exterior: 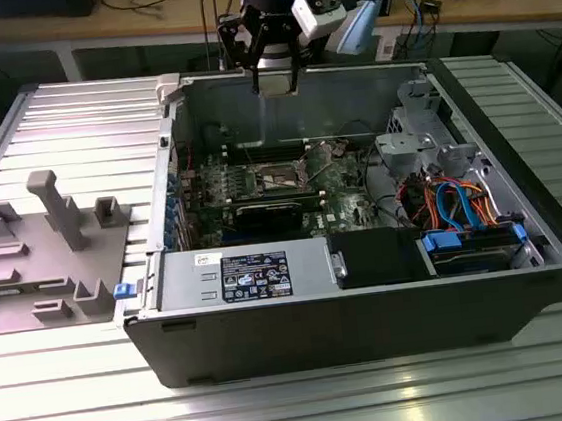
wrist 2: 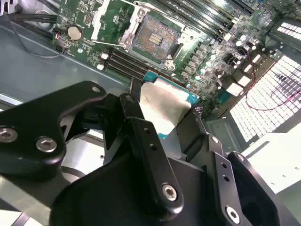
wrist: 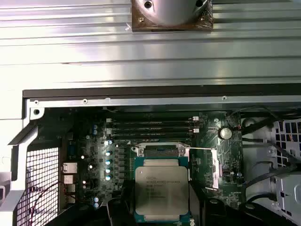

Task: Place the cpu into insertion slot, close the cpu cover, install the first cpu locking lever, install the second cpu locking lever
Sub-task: 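Place the cpu into insertion slot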

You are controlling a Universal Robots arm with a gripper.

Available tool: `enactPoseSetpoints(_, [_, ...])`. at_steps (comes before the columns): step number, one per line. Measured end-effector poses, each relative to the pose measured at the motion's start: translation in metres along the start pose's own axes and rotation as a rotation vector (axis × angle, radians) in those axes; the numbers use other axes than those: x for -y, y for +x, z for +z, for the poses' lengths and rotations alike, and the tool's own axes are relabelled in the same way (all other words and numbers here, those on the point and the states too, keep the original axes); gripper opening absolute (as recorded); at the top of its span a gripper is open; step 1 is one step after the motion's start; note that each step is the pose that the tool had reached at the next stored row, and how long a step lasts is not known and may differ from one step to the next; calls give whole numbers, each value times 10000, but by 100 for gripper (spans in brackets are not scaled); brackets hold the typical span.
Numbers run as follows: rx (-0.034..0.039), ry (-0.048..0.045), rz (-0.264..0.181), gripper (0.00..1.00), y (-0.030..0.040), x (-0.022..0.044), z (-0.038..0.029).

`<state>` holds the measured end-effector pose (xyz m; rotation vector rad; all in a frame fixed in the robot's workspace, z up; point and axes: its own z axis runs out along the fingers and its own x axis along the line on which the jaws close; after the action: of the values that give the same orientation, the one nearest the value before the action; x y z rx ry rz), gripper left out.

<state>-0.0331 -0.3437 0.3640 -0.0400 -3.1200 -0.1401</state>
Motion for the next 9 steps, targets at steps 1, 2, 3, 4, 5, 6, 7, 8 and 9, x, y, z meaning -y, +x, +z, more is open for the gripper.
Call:
enactPoseSetpoints(1, [-1,2,0,54,0,0,4])
enactPoseSetpoints(2, [0,1,0,54,1,1,7])
enactPoseSetpoints(3, [0,1,0,54,1,1,9])
enactPoseSetpoints(4, [0,1,0,54,1,1,14])
enactPoseSetpoints(5, [0,1,0,54,1,2,17])
enactPoseSetpoints(6, [0,0,0,54,1,2,20])
enactPoseSetpoints(7, [0,0,0,54,1,2,23])
enactPoseSetpoints(8, [0,0,0,54,1,2,25])
enactPoseSetpoints(9, [0,0,0,54,1,3,28])
